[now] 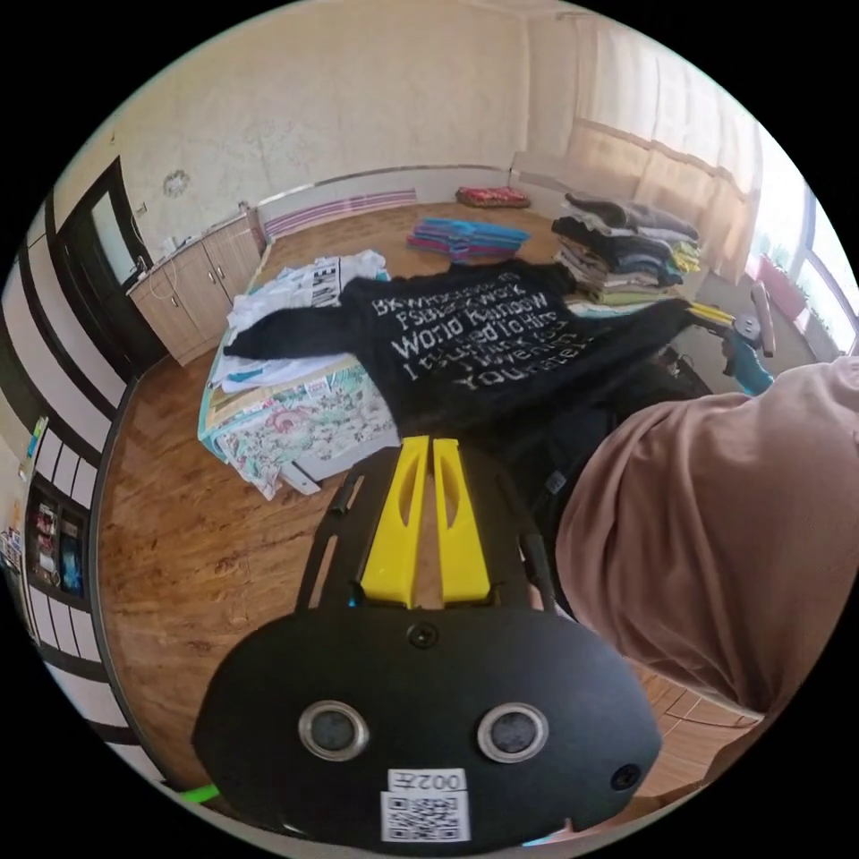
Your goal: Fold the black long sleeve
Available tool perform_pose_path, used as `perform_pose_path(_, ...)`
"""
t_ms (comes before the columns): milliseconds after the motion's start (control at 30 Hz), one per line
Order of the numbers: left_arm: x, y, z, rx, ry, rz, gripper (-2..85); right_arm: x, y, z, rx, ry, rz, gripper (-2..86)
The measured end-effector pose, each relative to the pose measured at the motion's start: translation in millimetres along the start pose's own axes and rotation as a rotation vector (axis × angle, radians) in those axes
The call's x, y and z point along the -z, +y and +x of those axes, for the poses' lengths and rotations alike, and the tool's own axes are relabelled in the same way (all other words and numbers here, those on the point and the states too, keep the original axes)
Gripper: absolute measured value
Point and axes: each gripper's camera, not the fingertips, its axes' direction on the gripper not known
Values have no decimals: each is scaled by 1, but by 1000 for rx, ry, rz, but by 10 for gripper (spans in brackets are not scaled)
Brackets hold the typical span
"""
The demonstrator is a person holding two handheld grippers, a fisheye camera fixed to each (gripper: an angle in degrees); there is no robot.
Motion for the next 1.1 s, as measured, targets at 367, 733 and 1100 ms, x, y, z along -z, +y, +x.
perform_pose_path(367,-21,25,17,-105,183,-184,-10,5,16,12,84,-162,-249,30)
perform_pose_path(733,43,-89,6,-102,-87,195,-10,10,-80,42,1,27,107,6)
perform_pose_path(1100,81,-133,21,-176,-147,142,-10,45,-126,60,132,-41,167,3)
